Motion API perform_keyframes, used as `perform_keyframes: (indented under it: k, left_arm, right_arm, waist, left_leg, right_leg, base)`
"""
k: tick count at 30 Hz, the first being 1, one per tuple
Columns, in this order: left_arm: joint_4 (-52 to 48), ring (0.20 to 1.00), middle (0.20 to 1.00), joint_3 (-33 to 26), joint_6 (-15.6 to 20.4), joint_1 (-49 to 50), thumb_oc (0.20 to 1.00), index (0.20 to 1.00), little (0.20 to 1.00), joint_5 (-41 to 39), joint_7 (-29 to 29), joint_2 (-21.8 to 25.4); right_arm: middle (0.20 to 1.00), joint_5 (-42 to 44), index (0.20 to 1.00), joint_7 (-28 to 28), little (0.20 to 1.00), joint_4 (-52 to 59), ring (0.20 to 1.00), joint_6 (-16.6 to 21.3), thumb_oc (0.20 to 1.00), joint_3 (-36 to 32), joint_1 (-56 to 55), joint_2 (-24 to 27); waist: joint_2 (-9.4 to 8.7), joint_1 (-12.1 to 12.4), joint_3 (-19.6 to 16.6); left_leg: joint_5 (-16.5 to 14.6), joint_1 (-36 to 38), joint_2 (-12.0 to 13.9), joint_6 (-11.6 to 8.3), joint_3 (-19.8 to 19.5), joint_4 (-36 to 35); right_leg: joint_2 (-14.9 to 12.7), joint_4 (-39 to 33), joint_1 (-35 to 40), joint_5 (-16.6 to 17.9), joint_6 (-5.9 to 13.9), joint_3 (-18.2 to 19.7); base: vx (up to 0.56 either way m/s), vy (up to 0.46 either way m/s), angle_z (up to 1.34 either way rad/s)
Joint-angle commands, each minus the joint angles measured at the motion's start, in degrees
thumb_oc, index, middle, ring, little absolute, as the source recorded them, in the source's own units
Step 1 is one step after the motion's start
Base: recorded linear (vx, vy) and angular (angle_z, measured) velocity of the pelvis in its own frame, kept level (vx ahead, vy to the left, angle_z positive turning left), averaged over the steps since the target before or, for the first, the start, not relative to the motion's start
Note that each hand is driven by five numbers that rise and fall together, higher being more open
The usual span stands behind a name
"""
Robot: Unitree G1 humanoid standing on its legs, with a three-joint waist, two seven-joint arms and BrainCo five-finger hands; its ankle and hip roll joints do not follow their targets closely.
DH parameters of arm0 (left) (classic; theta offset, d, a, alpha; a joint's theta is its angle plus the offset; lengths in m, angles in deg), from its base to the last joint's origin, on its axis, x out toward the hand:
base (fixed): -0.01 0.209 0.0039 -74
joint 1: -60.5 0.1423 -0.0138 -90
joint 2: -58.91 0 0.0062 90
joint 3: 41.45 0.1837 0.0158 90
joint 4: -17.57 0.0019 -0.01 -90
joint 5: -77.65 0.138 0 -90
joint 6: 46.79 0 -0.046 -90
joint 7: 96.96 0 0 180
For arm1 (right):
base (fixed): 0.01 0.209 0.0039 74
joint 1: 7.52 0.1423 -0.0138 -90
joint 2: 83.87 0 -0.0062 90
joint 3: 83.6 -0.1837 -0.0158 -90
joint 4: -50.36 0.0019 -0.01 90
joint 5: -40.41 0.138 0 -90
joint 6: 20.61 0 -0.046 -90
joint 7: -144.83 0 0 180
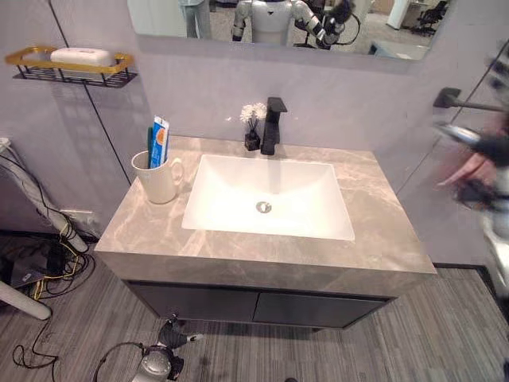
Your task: Put brush and paste in cup on sink, flatten towel.
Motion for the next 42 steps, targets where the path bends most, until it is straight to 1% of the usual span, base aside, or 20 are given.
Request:
perform_keyframes:
  k: [1,5,6,9,10,11,12,13,17,18,22,23,24,26,28,29,30,33,35,42]
  left_arm:
    - [-1.7,1.000,1.000,-0.8,1.8,-2.2,1.000,1.000,1.000,-2.0,1.3,3.0]
    - [-6.5,1.000,1.000,-1.2,1.3,-1.5,1.000,1.000,1.000,-2.5,2.1,4.3]
    - [-9.4,1.000,1.000,-0.5,1.0,-1.3,1.000,1.000,1.000,-2.2,2.8,5.3]
    - [-13.9,1.000,1.000,0.4,1.1,-0.8,1.000,1.000,1.000,-2.1,3.9,6.6]
    - [-20.6,1.000,1.000,1.7,1.6,-0.7,1.000,1.000,1.000,-2.9,5.9,7.8]
    - [-21.3,1.000,1.000,1.4,1.3,-0.3,1.000,1.000,1.000,-3.2,6.3,8.0]
    - [-25.1,1.000,1.000,1.5,1.8,0.0,1.000,1.000,1.000,-4.5,7.6,8.4]
    - [-27.1,1.000,1.000,1.0,2.0,0.7,1.000,1.000,1.000,-4.3,8.4,9.2]
    - [-34.3,1.000,1.000,0.1,2.9,3.2,1.000,1.000,1.000,-7.0,10.9,11.1]
    - [-42.3,1.000,1.000,-1.8,4.1,6.2,1.000,1.000,1.000,-12.9,12.5,13.0]
    - [-51.1,1.000,1.000,-4.8,5.9,8.0,1.000,1.000,1.000,-17.6,12.4,14.7]
    - [-54.2,1.000,1.000,-6.8,6.6,8.8,1.000,1.000,1.000,-19.2,12.3,15.2]
    - [-54.5,1.000,1.000,-7.2,7.1,9.0,1.000,1.000,1.000,-20.0,12.1,15.3]
    - [-58.9,0.755,0.755,-12.5,8.5,10.5,0.755,0.755,0.755,-21.4,10.0,15.0]
    - [-60.0,0.561,0.561,-15.8,9.1,11.2,0.561,0.561,0.561,-21.7,8.7,15.2]
    - [-60.1,0.426,0.426,-18.3,9.6,11.4,0.426,0.426,0.426,-21.7,7.7,15.4]
    - [-58.2,0.200,0.200,-21.4,10.0,11.1,0.200,0.200,0.200,-23.0,5.9,14.3]
    - [-57.0,0.200,0.200,-22.9,10.1,10.9,0.200,0.200,0.200,-22.9,4.8,13.7]
    - [-52.1,0.200,0.200,-23.4,9.4,10.0,0.200,0.200,0.200,-30.5,6.7,12.5]
    - [-45.9,0.200,0.200,-25.9,8.4,8.0,0.200,0.200,0.200,-33.2,7.0,16.1]
  right_arm:
    - [1.000,3.9,1.000,4.7,1.000,-2.4,1.000,0.9,1.000,-3.3,3.9,-4.0]
    - [1.000,6.3,1.000,4.4,1.000,-14.1,1.000,-3.2,1.000,-5.9,-3.3,-7.0]
    - [1.000,8.0,1.000,3.3,1.000,-26.0,1.000,-5.9,1.000,-5.2,-4.9,-8.3]
    - [1.000,6.5,1.000,1.8,1.000,-39.4,1.000,-9.4,1.000,-2.5,-5.0,-8.9]
    - [1.000,2.9,1.000,-1.1,1.000,-51.2,1.000,-12.5,1.000,4.1,-4.3,-13.8]
    - [1.000,4.5,1.000,-2.2,1.000,-50.1,1.000,-12.1,1.000,4.3,-3.8,-14.4]
    - [1.000,3.5,1.000,-5.6,1.000,-47.4,1.000,-11.9,1.000,9.9,-5.4,-19.8]
    - [1.000,4.4,1.000,-7.8,1.000,-45.9,1.000,-11.6,1.000,10.7,-6.7,-21.4]
    - [1.000,2.1,1.000,-12.2,1.000,-38.6,1.000,-11.2,1.000,16.5,-10.4,-25.1]
    - [1.000,-0.3,1.000,-16.3,1.000,-34.9,1.000,-11.3,1.000,24.0,-11.7,-28.9]
    - [1.000,-4.0,1.000,-18.0,1.000,-33.1,1.000,-11.0,1.000,29.9,-11.0,-30.3]
    - [1.000,-11.2,1.000,-19.4,1.000,-30.2,1.000,-11.2,1.000,35.2,-10.3,-29.1]
    - [1.000,-12.8,1.000,-18.5,1.000,-30.3,1.000,-11.2,1.000,35.8,-9.9,-28.5]
    - [1.000,-12.6,1.000,-17.4,1.000,-31.3,1.000,-11.3,1.000,34.2,-10.3,-28.8]
    - [1.000,-12.0,1.000,-17.1,1.000,-31.5,1.000,-11.4,1.000,33.2,-10.7,-29.0]
    - [1.000,-12.6,1.000,-16.5,1.000,-31.6,1.000,-11.5,1.000,32.7,-11.2,-28.8]
    - [1.000,-12.9,1.000,-15.6,1.000,-32.8,1.000,-11.5,1.000,31.5,-11.6,-28.8]
    - [1.000,-13.0,1.000,-15.3,1.000,-33.5,1.000,-11.6,1.000,30.8,-11.7,-28.7]
    - [1.000,-12.9,1.000,-15.0,1.000,-34.8,1.000,-12.0,1.000,29.9,-11.6,-28.6]
    - [1.000,-15.7,1.000,-15.2,1.000,-36.2,1.000,-12.6,1.000,28.9,-12.8,-26.3]
  waist:
    - [-0.56,0.8,2.5]
    - [-0.31,-0.5,2.5]
    - [0.08,-0.8,2.8]
    - [0.53,-0.8,2.9]
    - [1.41,-0.6,3.3]
    - [1.46,-0.9,3.2]
    - [2.07,-1.0,3.6]
    - [2.13,-1.4,3.6]
    - [2.49,-1.4,3.8]
    - [3.00,-1.2,3.5]
    - [3.41,-0.7,3.4]
    - [3.52,-0.1,3.4]
    - [3.58,0.0,3.3]
    - [3.89,0.7,3.1]
    - [4.12,1.1,2.9]
    - [4.32,1.2,2.9]
    - [4.58,1.3,2.9]
    - [4.81,1.3,2.9]
    - [5.22,1.1,3.1]
    - [5.74,0.5,3.3]
  left_leg:
    - [0.0,-2.1,0.0,1.27,-1.3,0.1]
    - [0.5,-2.5,0.3,0.96,-0.7,0.1]
    - [0.4,-2.4,0.6,0.66,-0.6,0.1]
    - [0.6,-2.4,0.9,0.42,-0.5,0.1]
    - [0.9,-2.6,1.2,0.18,-0.8,0.1]
    - [1.3,-2.9,1.2,0.16,-0.8,0.1]
    - [1.3,-2.8,1.5,-0.05,-0.7,0.1]
    - [1.7,-3.1,1.5,-0.11,-0.7,0.1]
    - [1.7,-2.8,1.8,-0.42,-0.7,0.1]
    - [2.4,-3.2,2.1,-0.73,-0.8,0.1]
    - [2.6,-3.0,2.3,-0.95,-0.8,0.1]
    - [2.6,-2.8,2.5,-1.06,-0.8,0.1]
    - [2.7,-2.8,2.5,-1.10,-0.9,0.1]
    - [2.9,-2.7,2.6,-1.24,-1.3,0.1]
    - [3.1,-2.8,2.7,-1.40,-1.5,0.1]
    - [3.2,-2.8,2.8,-1.57,-1.7,0.1]
    - [3.3,-2.9,2.9,-1.68,-2.1,0.1]
    - [3.3,-2.9,3.0,-1.81,-2.1,0.1]
    - [3.4,-2.8,3.1,-1.93,-1.8,0.1]
    - [3.6,-3.0,3.3,-2.21,-1.4,0.1]
  right_leg:
    - [-2.6,0.5,4.6,1.7,3.57,0.2]
    - [-2.4,0.3,4.0,1.9,3.32,0.7]
    - [-2.2,0.2,4.1,1.6,3.19,0.9]
    - [-2.0,0.1,4.1,1.5,3.05,0.7]
    - [-1.8,0.0,4.2,1.4,2.81,0.5]
    - [-1.7,0.0,3.9,1.5,2.70,0.5]
    - [-1.5,0.0,4.0,1.3,2.60,0.7]
    - [-1.5,0.0,3.7,1.4,2.45,0.8]
    - [-1.2,0.0,3.9,1.0,2.27,0.9]
    - [-0.9,0.0,3.8,0.8,1.90,0.9]
    - [-0.6,0.0,3.9,0.4,1.61,1.2]
    - [-0.5,0.0,4.1,0.2,1.43,1.3]
    - [-0.4,0.0,4.1,0.1,1.39,1.3]
    - [-0.4,0.0,4.5,-0.3,1.24,1.0]
    - [-0.3,0.0,4.6,-0.6,1.13,0.7]
    - [-0.3,0.0,4.7,-0.8,1.04,0.4]
    - [-0.1,0.0,4.9,-0.9,0.86,0.2]
    - [0.0,0.0,4.9,-1.0,0.76,0.1]
    - [0.0,0.0,4.7,-0.9,0.71,0.3]
    - [0.2,0.0,4.2,-0.6,0.84,0.5]
  base:
    - [0.00,-0.044,-0.17]
    - [-0.02,-0.048,-0.07]
    - [-0.02,-0.080,-0.06]
    - [-0.02,-0.059,-0.02]
    - [-0.04,-0.085,0.01]
    - [-0.05,-0.096,0.06]
    - [-0.04,-0.050,0.09]
    - [-0.02,-0.041,0.04]
    - [-0.02,-0.060,-0.10]
    - [-0.03,-0.079,0.00]
    - [-0.01,-0.051,0.02]
    - [0.00,-0.051,0.06]
    - [0.00,-0.066,0.00]
    - [0.00,-0.050,0.07]
    - [-0.01,-0.033,0.20]
    - [0.00,-0.056,0.13]
    - [0.00,-0.049,0.04]
    - [0.00,-0.019,0.08]
    - [0.00,-0.002,0.03]
    - [0.00,0.000,0.00]
